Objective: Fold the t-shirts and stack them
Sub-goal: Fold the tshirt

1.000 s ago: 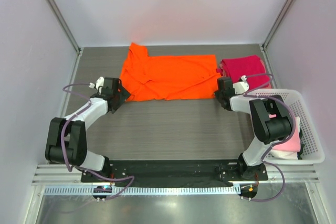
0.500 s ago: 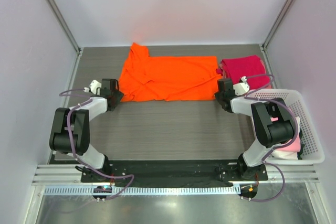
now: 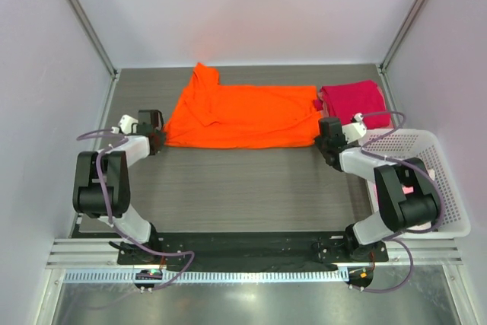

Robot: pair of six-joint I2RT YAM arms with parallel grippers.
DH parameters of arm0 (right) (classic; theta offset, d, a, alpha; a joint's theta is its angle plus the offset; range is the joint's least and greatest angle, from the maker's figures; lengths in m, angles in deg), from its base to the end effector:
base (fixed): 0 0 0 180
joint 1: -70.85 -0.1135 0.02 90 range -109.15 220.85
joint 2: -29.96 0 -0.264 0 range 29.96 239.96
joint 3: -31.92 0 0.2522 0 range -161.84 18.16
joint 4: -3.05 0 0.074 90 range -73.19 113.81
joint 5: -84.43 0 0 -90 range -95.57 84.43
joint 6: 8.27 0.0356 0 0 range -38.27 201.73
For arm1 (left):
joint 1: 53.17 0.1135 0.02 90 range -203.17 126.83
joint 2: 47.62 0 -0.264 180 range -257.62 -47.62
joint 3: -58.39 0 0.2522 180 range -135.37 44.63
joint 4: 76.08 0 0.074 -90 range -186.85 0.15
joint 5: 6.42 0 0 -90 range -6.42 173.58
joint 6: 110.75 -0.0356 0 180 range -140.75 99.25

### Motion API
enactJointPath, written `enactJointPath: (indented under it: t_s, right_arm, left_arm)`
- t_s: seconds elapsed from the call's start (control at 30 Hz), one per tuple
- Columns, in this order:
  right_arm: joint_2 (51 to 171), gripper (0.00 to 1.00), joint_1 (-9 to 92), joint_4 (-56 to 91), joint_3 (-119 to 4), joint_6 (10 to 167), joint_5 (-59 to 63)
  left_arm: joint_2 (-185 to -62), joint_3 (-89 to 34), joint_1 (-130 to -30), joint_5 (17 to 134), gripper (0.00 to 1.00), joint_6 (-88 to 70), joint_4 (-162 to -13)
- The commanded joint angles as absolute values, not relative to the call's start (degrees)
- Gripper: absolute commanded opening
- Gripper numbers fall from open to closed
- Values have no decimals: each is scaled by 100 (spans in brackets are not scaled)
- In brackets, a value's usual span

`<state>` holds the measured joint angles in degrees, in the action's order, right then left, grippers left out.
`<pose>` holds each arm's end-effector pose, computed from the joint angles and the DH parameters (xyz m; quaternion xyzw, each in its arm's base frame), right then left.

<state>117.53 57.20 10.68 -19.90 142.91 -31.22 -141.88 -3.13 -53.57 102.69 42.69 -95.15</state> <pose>0.2860 0.0536 0.1570 0.4412 0.7841 0.0725 0.4303 0.3184 0.0094 0.1558 -0.5335 0.7660 -0.0374 0.3568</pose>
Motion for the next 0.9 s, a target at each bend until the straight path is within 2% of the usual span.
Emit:
enactJointPath:
  t_s: [0.0,0.13,0.23,0.33,0.43,0.67,0.87]
  right_arm:
    - [11154,1,5723,1189,-1858,14263,-3659]
    - [10863,1,5723,1977,-2497,14307,-3800]
    - [10757,1,5732,2883,-3411,14342,-3739]
    - [10442,1,5723,3271,-3712,14369,-3616]
    - [10073,1,5723,3421,-3161,14614,-3475]
    - [9694,1,5723,3325,-1017,15212,-3027]
    - [9141,3,5644,3271,-356,15195,-2842]
  left_arm:
    - [-13693,-388,-5185,10731,0,4077,-9775]
    - [-13314,-1000,-5176,10678,0,3919,-10345]
    - [-13174,-1775,-5167,10766,0,3831,-11599]
    - [-12788,-1769,-5167,10827,0,3936,-11919]
    - [-12418,-1348,-5176,10845,0,4173,-12121]
    - [-11969,155,-5167,10731,0,4630,-12290]
    - [-11672,1070,-5176,10467,0,4807,-12087]
